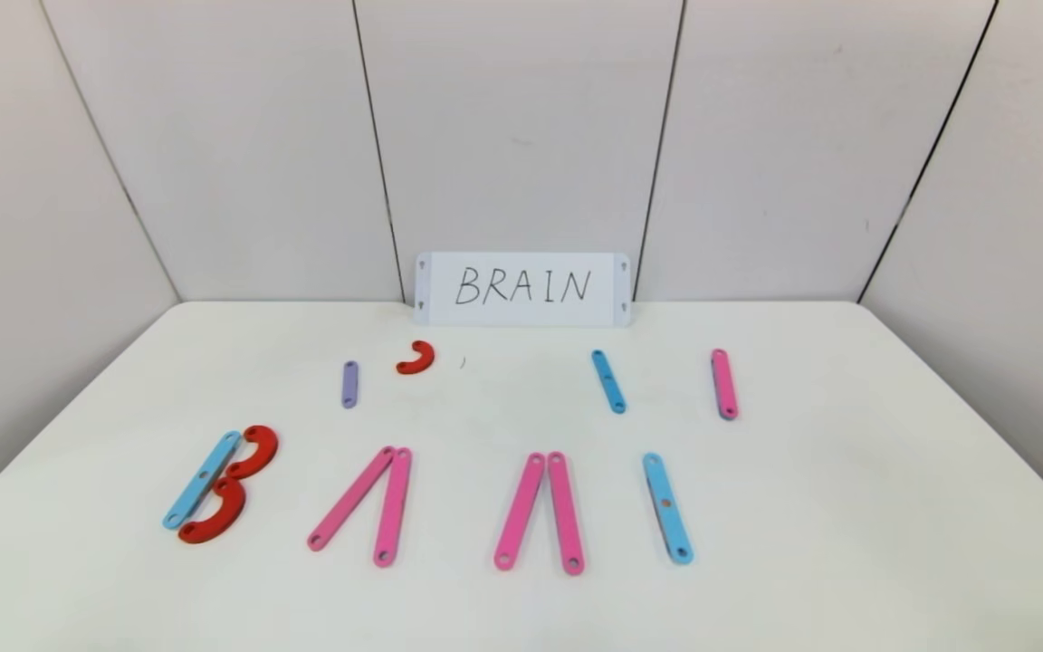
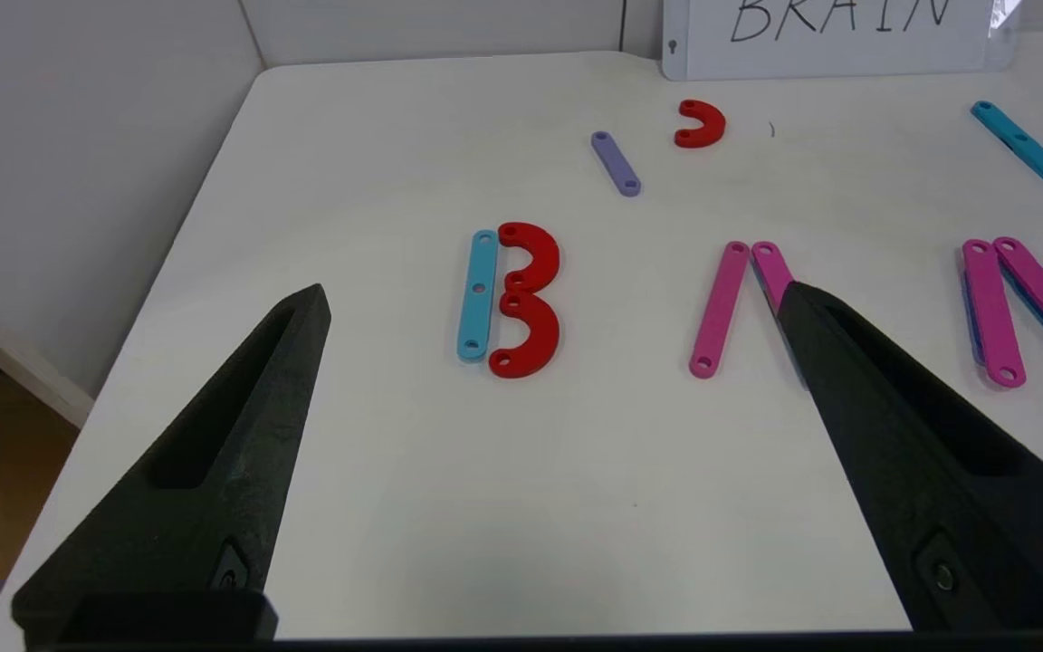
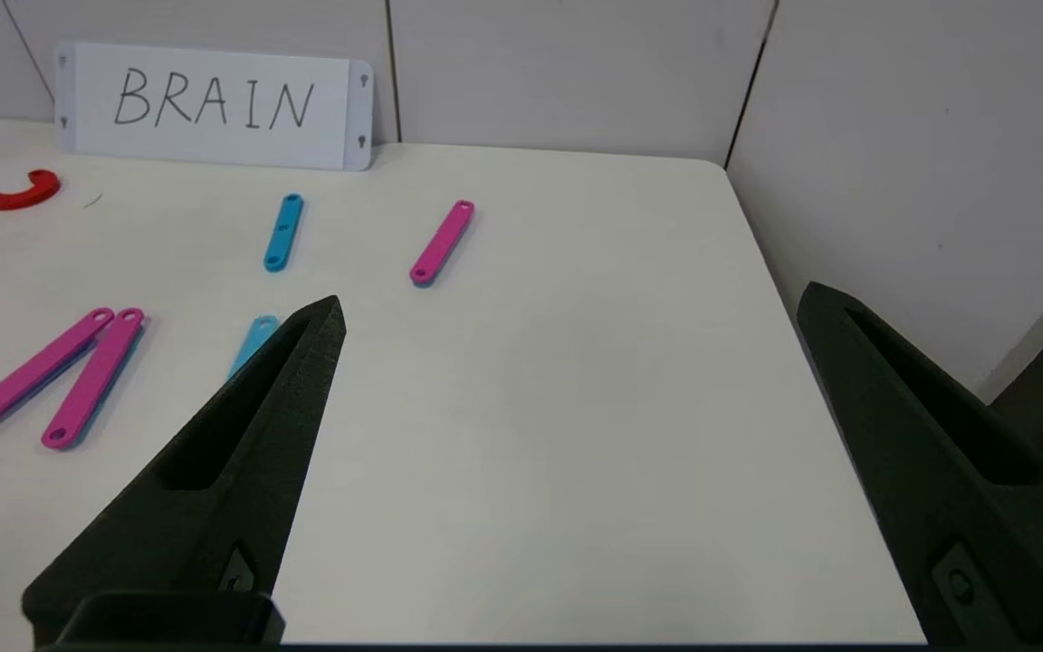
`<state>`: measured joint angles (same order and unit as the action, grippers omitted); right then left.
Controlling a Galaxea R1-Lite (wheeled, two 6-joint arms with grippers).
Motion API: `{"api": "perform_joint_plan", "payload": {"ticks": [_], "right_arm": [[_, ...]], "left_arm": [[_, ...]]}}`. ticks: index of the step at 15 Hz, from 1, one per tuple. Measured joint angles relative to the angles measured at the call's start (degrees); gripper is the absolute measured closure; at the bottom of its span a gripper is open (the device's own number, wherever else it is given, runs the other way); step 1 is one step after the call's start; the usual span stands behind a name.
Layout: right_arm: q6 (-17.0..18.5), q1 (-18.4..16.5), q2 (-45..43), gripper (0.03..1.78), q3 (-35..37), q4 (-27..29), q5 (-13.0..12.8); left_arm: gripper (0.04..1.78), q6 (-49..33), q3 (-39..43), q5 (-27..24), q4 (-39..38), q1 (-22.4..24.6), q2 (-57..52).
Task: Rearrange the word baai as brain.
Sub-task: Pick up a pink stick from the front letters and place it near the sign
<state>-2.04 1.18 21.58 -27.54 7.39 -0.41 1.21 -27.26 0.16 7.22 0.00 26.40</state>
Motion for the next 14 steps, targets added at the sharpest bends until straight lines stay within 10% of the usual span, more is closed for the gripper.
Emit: {"api": "perform_joint_plan", "payload": {"ticks": [14], "right_arm": [[0.6, 2.4, 45.6, 0.07, -25.7, -0.1, 11.8]], "left_arm": [[0.08, 3.8, -31.7, -10.5, 9.8, -3.9, 41.1]]}}
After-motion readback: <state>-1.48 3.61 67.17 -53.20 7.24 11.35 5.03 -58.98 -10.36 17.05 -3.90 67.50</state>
